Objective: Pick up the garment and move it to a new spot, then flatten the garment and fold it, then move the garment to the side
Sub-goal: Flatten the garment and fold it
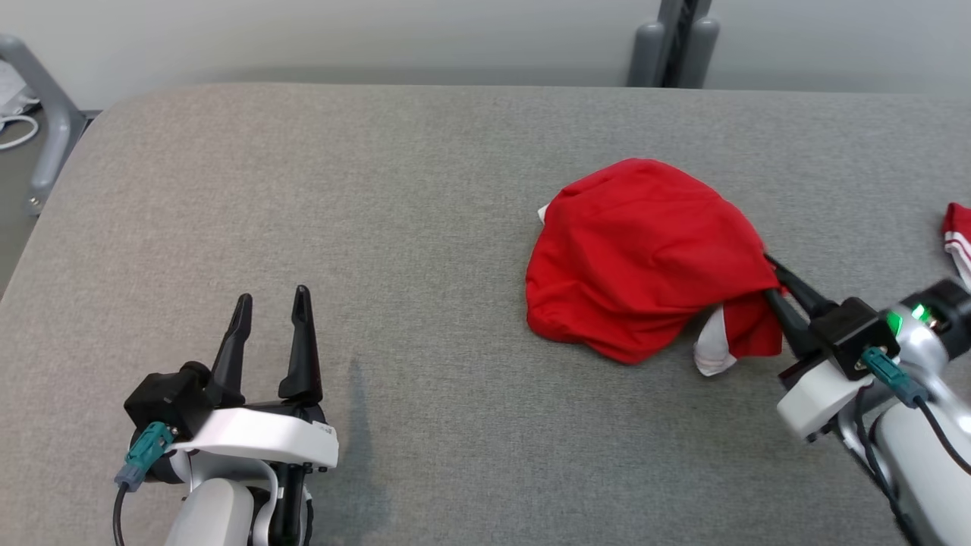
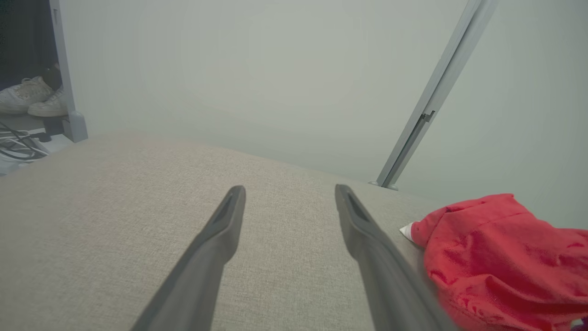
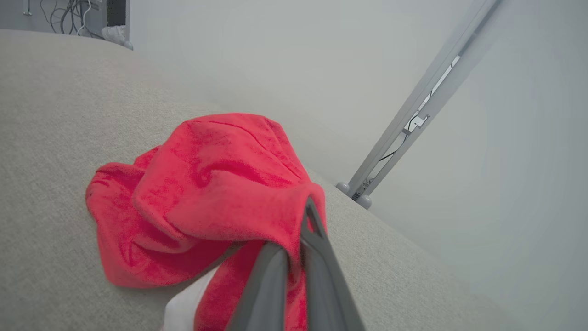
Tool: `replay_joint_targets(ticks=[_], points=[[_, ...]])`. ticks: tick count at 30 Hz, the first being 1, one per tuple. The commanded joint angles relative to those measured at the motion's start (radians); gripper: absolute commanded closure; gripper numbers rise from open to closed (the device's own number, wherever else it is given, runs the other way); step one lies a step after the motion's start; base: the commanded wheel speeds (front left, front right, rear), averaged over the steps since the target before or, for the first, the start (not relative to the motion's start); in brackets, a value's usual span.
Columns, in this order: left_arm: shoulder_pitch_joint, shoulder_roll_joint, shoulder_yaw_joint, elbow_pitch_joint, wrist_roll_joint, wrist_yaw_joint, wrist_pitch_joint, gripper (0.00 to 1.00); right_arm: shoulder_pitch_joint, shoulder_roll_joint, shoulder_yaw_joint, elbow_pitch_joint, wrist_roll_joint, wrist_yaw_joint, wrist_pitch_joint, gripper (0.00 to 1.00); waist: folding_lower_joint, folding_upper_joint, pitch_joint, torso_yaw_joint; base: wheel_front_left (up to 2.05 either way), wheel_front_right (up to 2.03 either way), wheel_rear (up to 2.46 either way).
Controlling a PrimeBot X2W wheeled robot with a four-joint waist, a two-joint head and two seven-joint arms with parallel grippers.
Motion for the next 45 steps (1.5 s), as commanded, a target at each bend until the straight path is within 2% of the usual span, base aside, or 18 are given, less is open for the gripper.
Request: replay_joint_targets(ticks=[1, 7, 12, 15, 22, 28, 29, 30, 36, 45], points=[[0.001, 0.004, -0.005, -0.001, -0.008, 0.004, -0.004, 0.0, -0.026, -0.057, 0.041, -0.037, -0.016, -0.001, 0.027, 1.0, 0.0, 0.0, -0.01, -0.014, 0.0, 0.0, 0.0], [0.014, 0.004, -0.021, -0.003, -0.02, 0.011, -0.004, 0.0, -0.083, -0.265, 0.206, -0.185, -0.053, -0.001, 0.136, 1.0, 0.0, 0.0, -0.025, -0.035, 0.0, 0.0, 0.0], [0.02, 0.004, -0.036, -0.002, -0.025, 0.012, -0.004, 0.0, -0.027, -0.356, 0.235, -0.24, 0.012, -0.001, 0.215, 1.0, 0.0, 0.0, -0.032, -0.04, 0.0, 0.0, 0.0], [0.024, 0.004, -0.039, -0.004, -0.026, 0.013, -0.004, 0.0, 0.045, -0.363, 0.22, -0.247, 0.064, -0.001, 0.242, 1.0, 0.0, 0.0, -0.034, -0.039, 0.0, 0.0, 0.0], [0.036, 0.004, -0.017, 0.003, 0.0, 0.003, -0.004, 0.0, 0.215, -0.331, 0.308, -0.275, 0.215, -0.001, 0.305, 1.0, 0.0, 0.0, -0.031, -0.058, 0.0, 0.0, 0.0], [0.023, 0.004, -0.008, 0.014, 0.019, -0.005, -0.004, 0.0, 0.244, -0.307, 0.353, -0.256, 0.273, -0.001, 0.353, 1.0, 0.0, 0.0, -0.027, -0.079, 0.0, 0.0, 0.0], [0.02, 0.004, -0.008, 0.016, 0.023, -0.008, -0.004, 0.0, 0.243, -0.295, 0.346, -0.252, 0.285, -0.001, 0.355, 0.74, 0.0, 0.0, -0.026, -0.083, 0.0, 0.0, 0.0], [0.017, 0.004, -0.007, 0.018, 0.027, -0.011, -0.004, 0.0, 0.236, -0.286, 0.333, -0.252, 0.293, -0.001, 0.35, 0.0, 0.0, 0.0, -0.025, -0.088, 0.0, 0.0, 0.0], [-0.001, 0.004, -0.002, 0.025, 0.037, -0.019, -0.004, 0.0, 0.203, -0.252, 0.218, -0.285, 0.335, -0.001, 0.314, 0.0, 0.0, 0.0, -0.021, -0.097, 0.0, 0.0, 0.0], [-0.039, 0.004, -0.029, 0.019, 0.051, -0.016, -0.004, 0.0, 0.184, -0.188, -0.002, -0.318, 0.249, -0.001, 0.244, 0.0, 0.0, 0.0, -0.013, -0.086, 0.0, 0.0, 0.0]])
